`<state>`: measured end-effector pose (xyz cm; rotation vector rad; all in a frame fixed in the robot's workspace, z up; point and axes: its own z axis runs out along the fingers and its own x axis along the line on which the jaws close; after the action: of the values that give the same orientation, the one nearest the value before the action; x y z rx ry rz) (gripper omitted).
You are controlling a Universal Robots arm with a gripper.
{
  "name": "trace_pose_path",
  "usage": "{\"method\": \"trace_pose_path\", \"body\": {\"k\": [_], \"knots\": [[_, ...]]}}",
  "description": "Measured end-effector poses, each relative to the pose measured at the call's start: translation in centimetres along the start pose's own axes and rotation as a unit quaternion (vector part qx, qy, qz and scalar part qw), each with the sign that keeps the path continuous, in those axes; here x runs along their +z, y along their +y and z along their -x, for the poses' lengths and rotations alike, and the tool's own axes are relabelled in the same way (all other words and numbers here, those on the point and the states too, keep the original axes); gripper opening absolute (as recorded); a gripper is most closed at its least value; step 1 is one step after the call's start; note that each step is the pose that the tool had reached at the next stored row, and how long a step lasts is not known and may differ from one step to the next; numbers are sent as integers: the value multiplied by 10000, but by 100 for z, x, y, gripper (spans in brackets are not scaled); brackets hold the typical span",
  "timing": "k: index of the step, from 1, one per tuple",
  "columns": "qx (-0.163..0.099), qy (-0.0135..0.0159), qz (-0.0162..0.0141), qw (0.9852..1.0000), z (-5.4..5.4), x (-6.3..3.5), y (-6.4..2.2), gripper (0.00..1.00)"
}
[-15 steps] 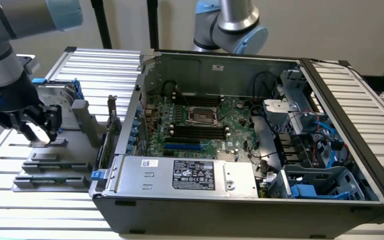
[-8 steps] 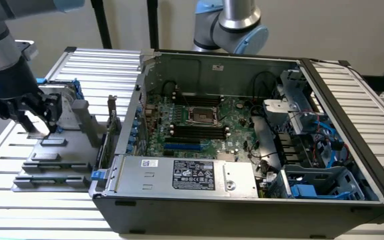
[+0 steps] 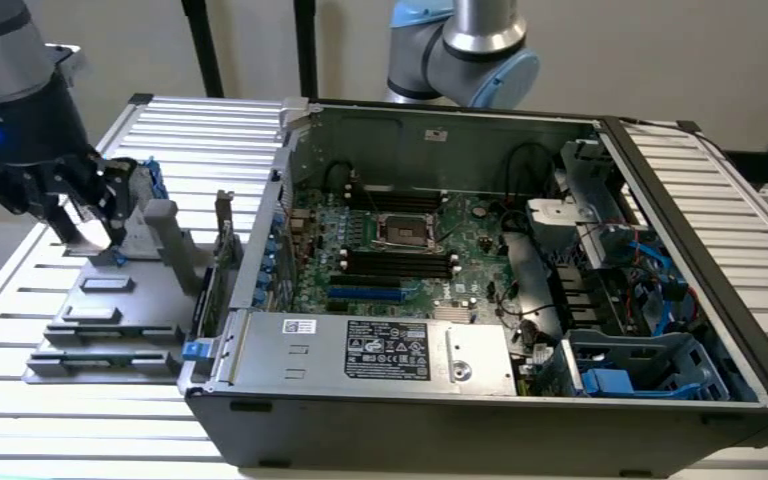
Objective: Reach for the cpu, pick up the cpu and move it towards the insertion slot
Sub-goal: 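Pick up the cpu and move it towards the insertion slot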
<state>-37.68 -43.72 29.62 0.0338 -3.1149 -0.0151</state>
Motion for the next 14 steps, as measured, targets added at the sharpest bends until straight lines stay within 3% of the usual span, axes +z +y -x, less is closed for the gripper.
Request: {"method": "trace_pose_path", "body": {"k": [6, 14], "knots": [[0, 12, 2, 10000, 222, -276, -2, 55], [0, 60, 2, 10000, 576, -611, -7, 55]]}}
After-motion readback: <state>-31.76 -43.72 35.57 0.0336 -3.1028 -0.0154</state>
